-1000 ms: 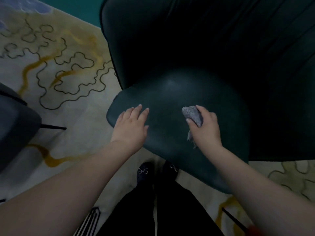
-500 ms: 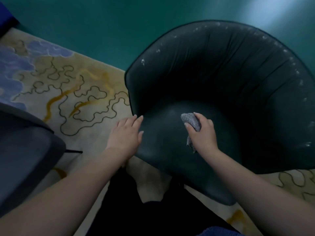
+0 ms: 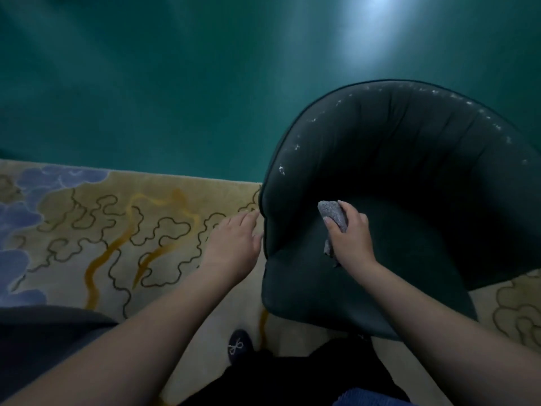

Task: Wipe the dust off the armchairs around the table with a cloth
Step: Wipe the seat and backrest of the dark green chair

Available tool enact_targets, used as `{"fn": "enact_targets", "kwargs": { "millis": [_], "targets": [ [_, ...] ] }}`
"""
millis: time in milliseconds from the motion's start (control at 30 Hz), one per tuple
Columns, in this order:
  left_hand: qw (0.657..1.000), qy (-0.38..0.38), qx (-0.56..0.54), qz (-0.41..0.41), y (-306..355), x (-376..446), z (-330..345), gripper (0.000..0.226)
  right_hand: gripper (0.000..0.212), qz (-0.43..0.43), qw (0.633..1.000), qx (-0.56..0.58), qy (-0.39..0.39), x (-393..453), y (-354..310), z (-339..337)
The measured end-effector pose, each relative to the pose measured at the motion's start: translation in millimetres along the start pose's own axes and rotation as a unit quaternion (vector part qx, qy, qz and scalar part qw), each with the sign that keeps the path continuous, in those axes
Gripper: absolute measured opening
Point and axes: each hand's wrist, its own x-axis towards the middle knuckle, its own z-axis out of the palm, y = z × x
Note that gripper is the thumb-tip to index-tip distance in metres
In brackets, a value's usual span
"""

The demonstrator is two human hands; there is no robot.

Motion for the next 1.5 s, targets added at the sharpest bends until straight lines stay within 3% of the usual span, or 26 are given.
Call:
{"fn": "enact_targets", "kwargs": {
  "millis": [267,467,567,633,800,1033,1267,1500],
  "targets": [
    [0.997,-0.029,0.013,0.064,-32.6,49.6,-27.4,0.054,0.049,0.049,0.995,0.023,0.079,-5.3,-32.8,13.9],
    [0.997,-0.032,0.012,0.074,-38.1,89.2,-36.2,0.054,0.074,0.098,0.991,0.036,0.082,28.4,-44.9,20.0],
    [0.996,-0.035,0.014,0.080,-45.9,108.8,-42.1,0.054,0.046,0.105,0.991,0.038,0.075,42.4,-49.4,28.8],
    [0.996,-0.041,0.008,0.084,-51.9,124.5,-45.5,0.054,0.039,0.128,0.989,0.045,0.063,50.6,-51.6,35.6],
    [0.990,-0.065,-0.003,0.125,-65.3,166.6,-46.5,0.053,0.042,0.183,0.978,0.065,0.077,72.7,-59.2,55.0],
    [0.952,-0.133,0.019,0.274,-85.6,253.8,-57.3,0.054,0.051,0.262,0.942,0.122,0.170,97.7,-83.3,96.1],
    [0.914,-0.161,0.030,0.372,-98.1,296.1,-58.5,0.054,0.032,0.326,0.882,0.237,0.242,98.2,-90.7,121.2],
    [0.915,-0.221,-0.040,0.335,-76.1,302.1,-39.9,0.065,0.039,0.281,0.912,0.095,0.284,77.1,-93.1,128.6]
  ]
}}
